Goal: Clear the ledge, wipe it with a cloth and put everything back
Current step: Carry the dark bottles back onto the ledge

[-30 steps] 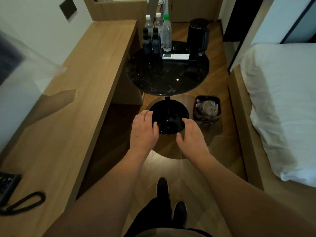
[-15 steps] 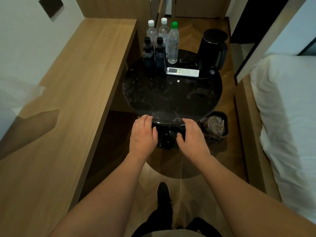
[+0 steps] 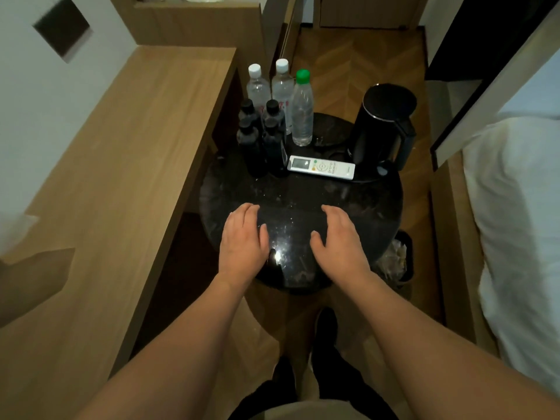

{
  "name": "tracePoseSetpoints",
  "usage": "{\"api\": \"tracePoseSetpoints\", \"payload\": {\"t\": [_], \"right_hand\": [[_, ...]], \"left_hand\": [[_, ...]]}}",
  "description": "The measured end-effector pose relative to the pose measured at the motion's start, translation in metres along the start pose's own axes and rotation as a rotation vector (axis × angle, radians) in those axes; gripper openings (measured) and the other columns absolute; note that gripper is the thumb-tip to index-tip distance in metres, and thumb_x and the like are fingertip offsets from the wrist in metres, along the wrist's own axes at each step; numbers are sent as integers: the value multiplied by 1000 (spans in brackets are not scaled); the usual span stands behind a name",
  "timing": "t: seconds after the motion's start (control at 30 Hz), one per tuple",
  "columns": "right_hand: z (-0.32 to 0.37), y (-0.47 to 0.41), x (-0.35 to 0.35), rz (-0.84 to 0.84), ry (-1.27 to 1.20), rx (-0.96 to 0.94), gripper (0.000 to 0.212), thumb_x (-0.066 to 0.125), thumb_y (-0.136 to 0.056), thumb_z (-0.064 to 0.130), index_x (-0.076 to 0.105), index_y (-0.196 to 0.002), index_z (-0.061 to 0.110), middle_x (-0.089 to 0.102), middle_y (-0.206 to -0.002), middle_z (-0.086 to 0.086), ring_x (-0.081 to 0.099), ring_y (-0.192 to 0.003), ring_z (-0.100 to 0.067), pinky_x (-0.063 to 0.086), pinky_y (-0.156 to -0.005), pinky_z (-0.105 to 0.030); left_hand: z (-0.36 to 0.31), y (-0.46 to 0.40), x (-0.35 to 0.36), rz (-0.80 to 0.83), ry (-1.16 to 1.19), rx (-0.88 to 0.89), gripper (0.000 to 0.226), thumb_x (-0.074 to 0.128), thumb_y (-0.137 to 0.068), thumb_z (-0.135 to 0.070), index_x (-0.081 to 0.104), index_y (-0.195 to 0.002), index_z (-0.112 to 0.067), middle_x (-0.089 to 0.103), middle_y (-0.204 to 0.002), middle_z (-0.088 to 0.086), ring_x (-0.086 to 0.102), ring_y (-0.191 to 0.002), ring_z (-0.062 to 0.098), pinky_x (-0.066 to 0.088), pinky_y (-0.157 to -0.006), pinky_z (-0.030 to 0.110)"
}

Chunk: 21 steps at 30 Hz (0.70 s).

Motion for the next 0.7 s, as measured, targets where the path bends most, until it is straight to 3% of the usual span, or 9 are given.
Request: {"api": "tracePoseSetpoints", "payload": {"t": [0.3,0.47,0.7], "right_hand": [[14,-123,-33,3,-48,-75,58,55,-97,24,34,-149,10,37,-152,-5,33,-141,-21,28,-119,-39],[32,-179,-34,-39,-111,-105,56,57,-95,18,38,-147,9,39,-150,-8,36,-139,-23,29,-117,-35],[67,-245,-29,-73,-115,-174,55,56,-96,21,38,-147,11,39,-150,-7,35,-140,-23,29,-117,-40]], "left_hand": [[-16,-104,1,-108,68,-53,43,55,-101,-21,51,-140,-6,51,-142,10,44,-136,23,34,-119,39],[-6,-166,-7,-183,129,-48,42,56,-100,-17,51,-138,-2,52,-141,14,44,-136,27,33,-119,40],[29,-234,-11,-226,189,-41,42,54,-100,-17,50,-139,-3,51,-142,13,46,-134,26,36,-117,41]]}}
Point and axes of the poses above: each hand's wrist, its own y-axis away from the middle knuckle, its own x-axis out of the palm, z = x × y, the point moved 2 cm from there along -y, towards the middle knuckle
